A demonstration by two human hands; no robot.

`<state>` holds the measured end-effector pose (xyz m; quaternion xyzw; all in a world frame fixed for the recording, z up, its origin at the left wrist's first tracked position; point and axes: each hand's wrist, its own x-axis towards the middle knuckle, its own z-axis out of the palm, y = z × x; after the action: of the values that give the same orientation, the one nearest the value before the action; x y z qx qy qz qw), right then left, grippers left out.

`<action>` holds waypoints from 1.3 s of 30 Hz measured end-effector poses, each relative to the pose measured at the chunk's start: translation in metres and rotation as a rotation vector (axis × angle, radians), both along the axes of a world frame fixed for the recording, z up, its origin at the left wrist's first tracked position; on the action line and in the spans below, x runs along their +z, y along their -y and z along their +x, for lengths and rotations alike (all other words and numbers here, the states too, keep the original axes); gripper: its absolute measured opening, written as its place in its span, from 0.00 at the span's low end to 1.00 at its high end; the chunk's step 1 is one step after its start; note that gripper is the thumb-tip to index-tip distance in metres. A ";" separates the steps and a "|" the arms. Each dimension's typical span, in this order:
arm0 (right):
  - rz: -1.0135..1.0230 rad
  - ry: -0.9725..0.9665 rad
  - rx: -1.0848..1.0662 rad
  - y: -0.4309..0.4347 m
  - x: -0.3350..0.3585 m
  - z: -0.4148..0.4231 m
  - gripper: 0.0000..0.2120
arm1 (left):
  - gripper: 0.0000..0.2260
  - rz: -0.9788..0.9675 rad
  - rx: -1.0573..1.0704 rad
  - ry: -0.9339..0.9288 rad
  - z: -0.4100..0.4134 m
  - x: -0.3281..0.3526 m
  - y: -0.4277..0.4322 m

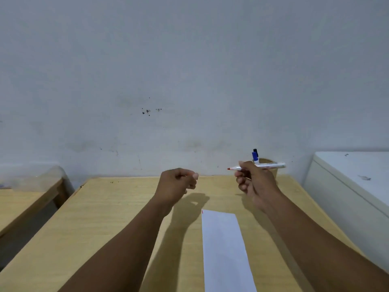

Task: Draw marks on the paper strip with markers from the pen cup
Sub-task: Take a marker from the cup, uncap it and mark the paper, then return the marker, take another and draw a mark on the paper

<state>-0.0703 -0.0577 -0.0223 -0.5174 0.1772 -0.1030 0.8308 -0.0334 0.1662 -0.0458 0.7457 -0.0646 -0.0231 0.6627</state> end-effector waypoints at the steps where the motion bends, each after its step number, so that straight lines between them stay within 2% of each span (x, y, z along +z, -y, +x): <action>1: 0.011 0.026 0.041 0.005 0.009 -0.001 0.08 | 0.07 -0.102 -0.028 -0.036 0.003 0.011 0.009; 4: 0.047 0.088 0.102 0.016 0.028 -0.003 0.08 | 0.08 -0.289 -0.146 -0.122 0.008 0.035 0.040; 7: 0.054 0.110 0.094 0.021 0.035 -0.005 0.08 | 0.06 -0.353 -0.220 -0.162 0.009 0.046 0.068; 13: 0.057 0.133 0.063 0.031 0.031 -0.005 0.08 | 0.07 -0.338 -0.305 -0.155 0.010 0.050 0.100; 18: 0.067 0.141 0.055 0.040 0.023 -0.003 0.09 | 0.09 -0.328 -0.294 -0.147 0.012 0.046 0.109; 22: 0.091 0.137 0.053 0.037 0.020 0.003 0.09 | 0.06 -0.338 -0.292 -0.145 0.014 0.043 0.114; 27: -0.007 0.145 0.062 0.037 0.017 0.011 0.11 | 0.06 -0.223 -0.263 -0.067 0.021 0.043 0.119; 30: -0.078 0.073 0.103 0.043 0.019 0.013 0.13 | 0.08 -0.157 -0.243 -0.011 0.024 0.044 0.122; 33: -0.232 -0.087 0.108 0.068 0.021 0.014 0.28 | 0.09 -0.082 -0.150 0.079 0.031 0.046 0.128; 35: -0.332 -0.177 0.008 0.093 0.018 0.013 0.35 | 0.08 -0.012 -0.108 0.163 0.040 0.049 0.131; 39: -0.460 -0.221 -0.133 0.136 0.013 0.007 0.27 | 0.08 0.168 -0.103 0.291 0.052 0.056 0.141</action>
<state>-0.0629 -0.1933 -0.0094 -0.6881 0.2725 -0.1379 0.6582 0.0190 0.0248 0.0105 0.7896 -0.1957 0.0461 0.5798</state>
